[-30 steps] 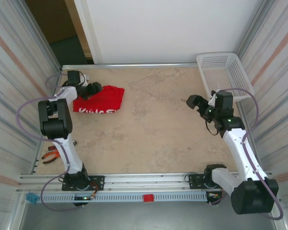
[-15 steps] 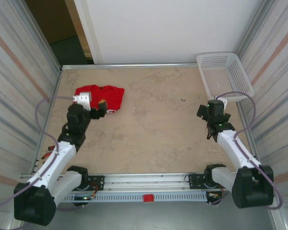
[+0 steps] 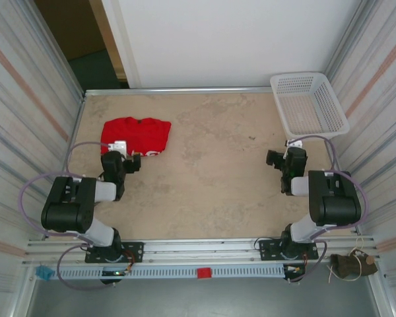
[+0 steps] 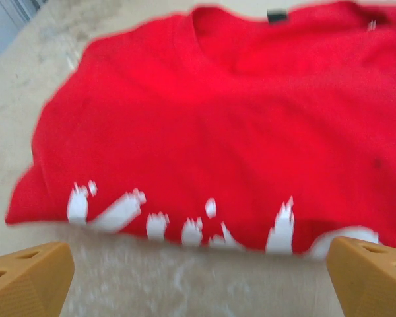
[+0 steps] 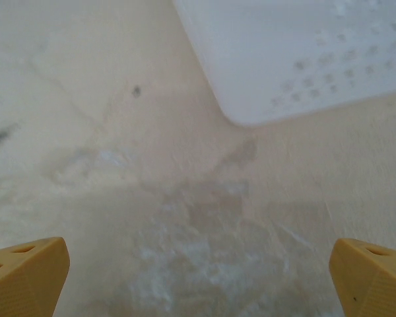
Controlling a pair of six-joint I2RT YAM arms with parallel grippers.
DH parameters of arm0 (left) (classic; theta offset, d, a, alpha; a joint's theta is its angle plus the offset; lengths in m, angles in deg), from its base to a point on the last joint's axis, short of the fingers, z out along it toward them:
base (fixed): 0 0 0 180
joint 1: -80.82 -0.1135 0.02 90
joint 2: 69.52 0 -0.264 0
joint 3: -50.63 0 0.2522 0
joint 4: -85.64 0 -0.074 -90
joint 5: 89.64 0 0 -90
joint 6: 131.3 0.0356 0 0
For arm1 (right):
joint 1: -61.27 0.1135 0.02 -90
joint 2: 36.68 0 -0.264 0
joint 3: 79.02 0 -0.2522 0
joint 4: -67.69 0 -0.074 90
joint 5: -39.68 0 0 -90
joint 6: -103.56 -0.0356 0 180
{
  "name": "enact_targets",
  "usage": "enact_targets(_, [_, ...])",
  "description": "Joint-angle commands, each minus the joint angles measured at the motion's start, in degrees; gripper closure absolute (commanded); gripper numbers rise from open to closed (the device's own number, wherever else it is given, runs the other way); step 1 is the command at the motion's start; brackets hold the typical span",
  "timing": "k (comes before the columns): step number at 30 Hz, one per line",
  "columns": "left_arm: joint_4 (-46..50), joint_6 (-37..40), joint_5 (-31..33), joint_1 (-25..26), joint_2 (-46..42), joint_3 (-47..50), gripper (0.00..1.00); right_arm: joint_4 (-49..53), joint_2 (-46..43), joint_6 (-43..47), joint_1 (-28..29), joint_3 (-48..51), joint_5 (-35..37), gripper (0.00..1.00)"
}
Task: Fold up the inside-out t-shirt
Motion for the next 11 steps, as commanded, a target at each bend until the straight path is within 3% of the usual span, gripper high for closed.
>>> enact_targets(1, [-0.84, -1.24, -3.08, -0.64, -0.99, -1.81, 0.01, -2.62, -1.33, -0.17, 0.33, -1.06, -3.6, 0.01])
enact_targets(11, [-1.68, -1.04, -2.93, -0.6, -1.04, -1.39, 0.01, -2.83, -0.9, 0.23, -0.18, -1.22, -6.02, 0.01])
